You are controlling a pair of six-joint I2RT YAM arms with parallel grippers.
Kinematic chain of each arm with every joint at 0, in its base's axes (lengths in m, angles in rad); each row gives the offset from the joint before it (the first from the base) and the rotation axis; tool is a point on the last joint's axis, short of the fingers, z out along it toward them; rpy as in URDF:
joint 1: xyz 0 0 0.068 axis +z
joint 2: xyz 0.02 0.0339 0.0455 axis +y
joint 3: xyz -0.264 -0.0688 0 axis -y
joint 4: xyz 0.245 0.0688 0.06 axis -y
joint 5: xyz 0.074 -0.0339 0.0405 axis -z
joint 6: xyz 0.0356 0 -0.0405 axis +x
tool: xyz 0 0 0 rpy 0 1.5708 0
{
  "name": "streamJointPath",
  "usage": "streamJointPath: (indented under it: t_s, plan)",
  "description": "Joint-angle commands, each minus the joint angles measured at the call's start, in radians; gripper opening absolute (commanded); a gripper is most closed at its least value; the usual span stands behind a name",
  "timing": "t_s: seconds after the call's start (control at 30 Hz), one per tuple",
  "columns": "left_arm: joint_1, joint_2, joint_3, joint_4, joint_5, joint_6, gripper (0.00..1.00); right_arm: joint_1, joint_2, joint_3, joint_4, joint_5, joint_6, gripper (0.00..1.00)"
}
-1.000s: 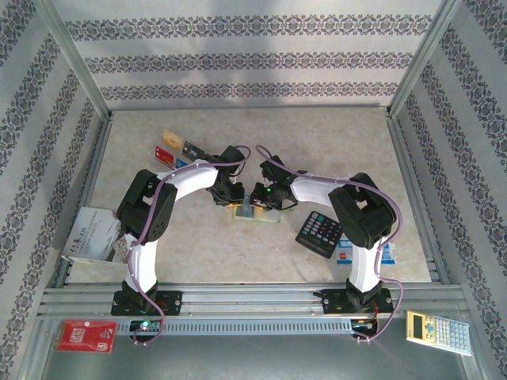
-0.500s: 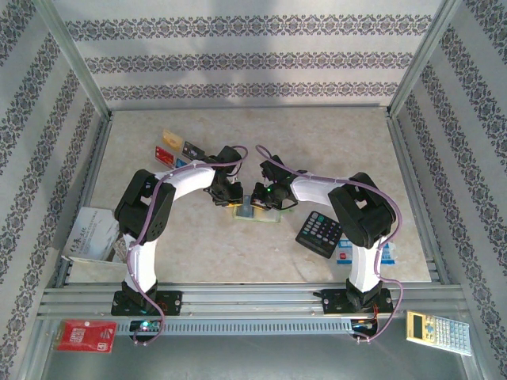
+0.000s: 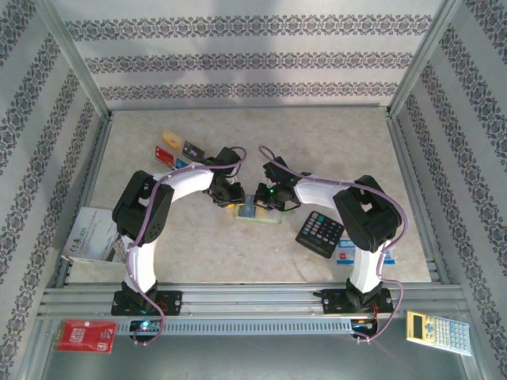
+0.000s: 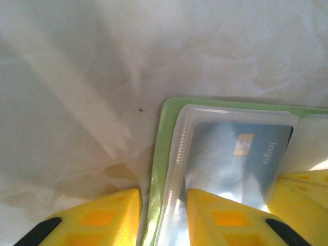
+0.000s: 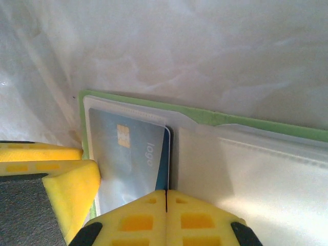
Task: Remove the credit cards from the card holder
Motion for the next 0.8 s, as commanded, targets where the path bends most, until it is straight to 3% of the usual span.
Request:
streamJointPath:
  t_s: [0.0,0.4,0.63,0.77]
  plan:
    - [0.012,-0.023,-0.029,-0.069,-0.074,-0.007,0.32,-0.014,-0.032,-0.018,-0.043,0.039,-0.032,0.0]
    - [0.018,-0.084,-0.005,-0.091,-0.088,0.004,0.33,-0.03,-0.064,-0.027,-0.085,0.065,-0.05,0.0]
    - [0.014,-0.114,-0.08,0.129,0.134,-0.09,0.28,-0.031,-0.065,-0.044,-0.033,0.043,-0.033,0.0]
    - [0.013,-0.087,-0.079,0.156,0.149,-0.105,0.24,-0.033,-0.07,-0.048,-0.013,0.026,-0.023,0.0]
